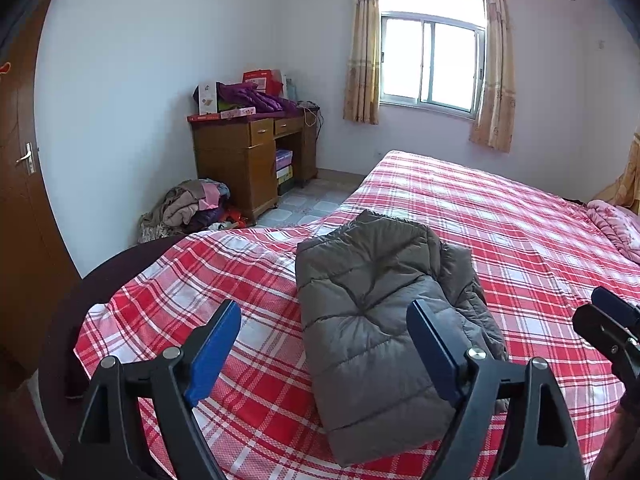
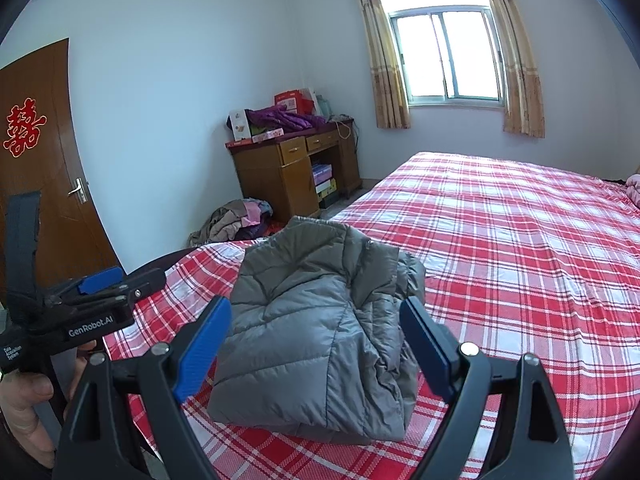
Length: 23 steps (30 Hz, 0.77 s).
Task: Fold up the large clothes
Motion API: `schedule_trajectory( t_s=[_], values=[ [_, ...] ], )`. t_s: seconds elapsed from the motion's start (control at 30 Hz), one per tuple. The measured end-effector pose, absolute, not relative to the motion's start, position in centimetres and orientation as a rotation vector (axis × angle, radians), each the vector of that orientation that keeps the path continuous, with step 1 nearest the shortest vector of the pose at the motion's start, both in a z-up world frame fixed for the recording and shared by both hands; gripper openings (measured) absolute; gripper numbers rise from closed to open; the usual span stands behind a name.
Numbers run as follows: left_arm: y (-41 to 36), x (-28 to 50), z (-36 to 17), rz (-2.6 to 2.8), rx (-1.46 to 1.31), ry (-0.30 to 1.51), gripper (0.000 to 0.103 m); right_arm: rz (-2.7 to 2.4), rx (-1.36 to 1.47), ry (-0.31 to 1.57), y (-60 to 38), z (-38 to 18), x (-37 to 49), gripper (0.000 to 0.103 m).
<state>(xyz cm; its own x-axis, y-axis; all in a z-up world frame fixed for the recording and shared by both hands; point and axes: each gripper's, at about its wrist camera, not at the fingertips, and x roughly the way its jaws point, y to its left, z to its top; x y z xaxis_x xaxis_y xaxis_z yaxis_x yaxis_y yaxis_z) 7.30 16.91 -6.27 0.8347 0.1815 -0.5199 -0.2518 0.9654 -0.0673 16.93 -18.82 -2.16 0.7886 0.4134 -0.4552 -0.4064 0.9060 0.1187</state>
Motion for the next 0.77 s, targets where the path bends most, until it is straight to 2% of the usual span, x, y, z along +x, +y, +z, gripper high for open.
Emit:
schedule_trajectory(
  t_s=[0.77],
  values=[
    [16.20,7.34,-6.57,0.224,-0.100,0.519,0.086,0.449,0.016,0.500,-18.59,-2.58,16.85,0.091]
  ],
)
